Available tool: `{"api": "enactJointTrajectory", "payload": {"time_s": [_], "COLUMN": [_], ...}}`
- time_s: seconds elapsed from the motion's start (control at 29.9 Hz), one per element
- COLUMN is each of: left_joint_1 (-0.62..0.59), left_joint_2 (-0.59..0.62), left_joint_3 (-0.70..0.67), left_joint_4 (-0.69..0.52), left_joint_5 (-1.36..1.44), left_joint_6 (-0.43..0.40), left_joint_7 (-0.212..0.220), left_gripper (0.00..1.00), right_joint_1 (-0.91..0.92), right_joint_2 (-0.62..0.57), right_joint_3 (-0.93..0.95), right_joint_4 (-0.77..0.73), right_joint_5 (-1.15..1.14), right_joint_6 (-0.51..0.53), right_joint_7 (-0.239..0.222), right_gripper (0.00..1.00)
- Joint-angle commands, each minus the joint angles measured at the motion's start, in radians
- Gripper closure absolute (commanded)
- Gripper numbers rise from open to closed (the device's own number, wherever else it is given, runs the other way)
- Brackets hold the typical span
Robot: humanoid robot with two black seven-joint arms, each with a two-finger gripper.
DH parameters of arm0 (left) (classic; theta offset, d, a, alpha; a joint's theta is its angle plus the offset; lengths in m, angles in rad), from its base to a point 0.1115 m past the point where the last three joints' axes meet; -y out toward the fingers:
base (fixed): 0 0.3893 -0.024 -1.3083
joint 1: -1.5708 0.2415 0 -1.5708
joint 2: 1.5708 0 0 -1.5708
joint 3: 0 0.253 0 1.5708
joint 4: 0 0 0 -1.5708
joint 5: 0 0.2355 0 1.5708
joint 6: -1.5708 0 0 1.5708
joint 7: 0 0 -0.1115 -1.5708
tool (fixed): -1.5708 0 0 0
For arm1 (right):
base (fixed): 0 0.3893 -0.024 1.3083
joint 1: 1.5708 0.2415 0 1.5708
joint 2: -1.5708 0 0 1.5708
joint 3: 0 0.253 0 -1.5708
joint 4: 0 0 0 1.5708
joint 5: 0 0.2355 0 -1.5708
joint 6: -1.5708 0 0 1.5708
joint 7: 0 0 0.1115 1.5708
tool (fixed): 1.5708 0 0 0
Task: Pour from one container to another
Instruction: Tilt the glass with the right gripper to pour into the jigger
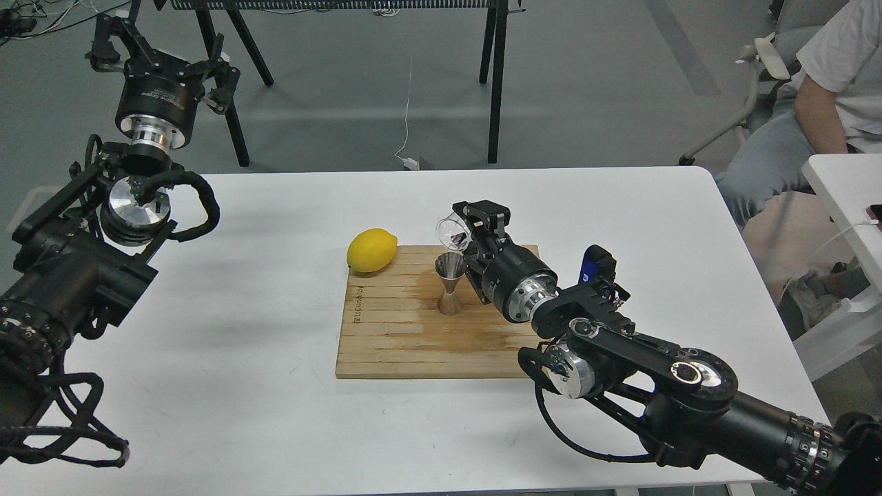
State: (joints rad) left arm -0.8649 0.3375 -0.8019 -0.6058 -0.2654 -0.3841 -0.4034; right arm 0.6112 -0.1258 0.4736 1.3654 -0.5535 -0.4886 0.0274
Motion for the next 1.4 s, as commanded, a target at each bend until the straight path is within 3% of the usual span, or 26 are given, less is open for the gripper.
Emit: {"api": "enactJointTrajectory", "payload": {"time_s": [0.0, 1.37], "left_joint_1": [0.007, 0.026], "left_joint_2": [0.000, 0.000], "left_joint_3": [0.000, -0.002], "left_joint_4": [0.000, 0.000], "left_joint_5": [0.000, 0.000], "left_joint_6": [-0.002, -0.002], "left_joint_7": [0.000, 0.000], "left_gripper": [0.00, 0.00], "right_joint_1": [0.019, 0.153], "right_joint_2": [0.000, -0.074], "right_joint_3": [-0.016, -0.247], "right_joint_4": [-0.006, -0.082], "right_joint_5": [-0.005, -0.201], "right_joint_6": [0.000, 0.000], "right_joint_7": [0.002, 0.014], "right_gripper": [0.63, 0.63]}}
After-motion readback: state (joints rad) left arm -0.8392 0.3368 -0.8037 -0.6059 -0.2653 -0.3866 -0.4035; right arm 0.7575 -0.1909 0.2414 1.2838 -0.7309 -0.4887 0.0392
